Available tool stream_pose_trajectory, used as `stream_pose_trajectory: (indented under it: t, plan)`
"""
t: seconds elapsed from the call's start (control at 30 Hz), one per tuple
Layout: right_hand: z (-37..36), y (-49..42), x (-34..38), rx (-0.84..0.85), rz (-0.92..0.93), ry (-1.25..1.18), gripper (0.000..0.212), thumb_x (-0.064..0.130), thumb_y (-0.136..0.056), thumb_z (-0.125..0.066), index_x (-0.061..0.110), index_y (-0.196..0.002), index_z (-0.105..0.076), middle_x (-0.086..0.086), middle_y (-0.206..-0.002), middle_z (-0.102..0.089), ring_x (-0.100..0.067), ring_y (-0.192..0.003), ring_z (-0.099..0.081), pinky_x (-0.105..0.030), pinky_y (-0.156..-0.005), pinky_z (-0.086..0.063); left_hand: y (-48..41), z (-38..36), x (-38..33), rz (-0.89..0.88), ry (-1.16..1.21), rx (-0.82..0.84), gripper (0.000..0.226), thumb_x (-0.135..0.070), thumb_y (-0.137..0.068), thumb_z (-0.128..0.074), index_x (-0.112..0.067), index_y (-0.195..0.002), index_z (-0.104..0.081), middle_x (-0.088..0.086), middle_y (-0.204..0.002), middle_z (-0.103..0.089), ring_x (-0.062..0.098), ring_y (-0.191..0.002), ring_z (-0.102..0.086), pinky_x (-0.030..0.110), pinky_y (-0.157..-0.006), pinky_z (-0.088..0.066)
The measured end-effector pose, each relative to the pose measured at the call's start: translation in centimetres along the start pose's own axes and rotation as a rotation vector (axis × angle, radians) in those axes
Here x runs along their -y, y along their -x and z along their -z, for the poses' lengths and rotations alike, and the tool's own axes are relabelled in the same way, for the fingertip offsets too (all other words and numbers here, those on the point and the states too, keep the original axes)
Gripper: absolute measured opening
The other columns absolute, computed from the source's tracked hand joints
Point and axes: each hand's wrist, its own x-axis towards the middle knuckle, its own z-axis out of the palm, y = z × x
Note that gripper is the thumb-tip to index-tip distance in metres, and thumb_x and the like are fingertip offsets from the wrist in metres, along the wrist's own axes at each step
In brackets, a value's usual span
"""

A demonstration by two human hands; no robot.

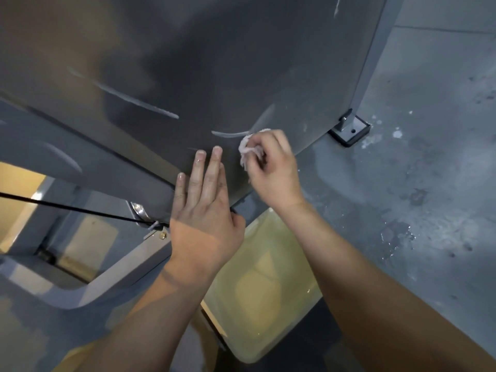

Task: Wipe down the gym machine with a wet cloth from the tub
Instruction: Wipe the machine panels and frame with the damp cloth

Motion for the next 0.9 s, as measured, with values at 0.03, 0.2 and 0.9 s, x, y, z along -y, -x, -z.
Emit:
stream_pose_trajectory:
  t: [0.03,0.2,0.9]
  plan:
    - [0.4,-0.9,-0.1,-0.058,0.008,0.013,0.012,-0.006,-0.085,-0.061,0.003,-0.091,-0.065,-0.011,-0.104,-0.056,-0.013,-0.094,-0.058,-0.016,-0.085,-0.045,0.0,0.1,0.0,-0.003,0.003,0.004,0.088,-0.03,-0.079,-0.062,-0.003,-0.157,-0.032,-0.001,-0.172,0.007,0.018,-0.158,0.012,0.047,-0.128,-0.007]
    - [1.0,-3.8,1.8,-0.414,-0.09,-0.073,0.023,-0.004,-0.089,-0.056,0.014,-0.101,-0.063,-0.006,-0.107,-0.06,-0.013,-0.105,-0.056,-0.023,-0.094,-0.046,0.7,1.2,0.0,-0.019,0.071,-0.038,0.084,-0.028,-0.08,-0.063,-0.004,-0.155,-0.037,0.007,-0.172,-0.004,0.021,-0.159,0.006,0.05,-0.128,-0.003]
    - [-0.5,-1.1,0.9,-0.309,0.008,0.014,0.003,-0.005,-0.09,-0.063,-0.003,-0.089,-0.066,-0.017,-0.103,-0.058,0.0,-0.1,-0.055,-0.014,-0.092,-0.044,1.5,1.3,1.3,0.021,-0.012,-0.137,0.094,-0.027,-0.078,-0.062,-0.003,-0.16,-0.025,0.005,-0.172,-0.004,0.022,-0.159,0.003,0.054,-0.127,-0.01]
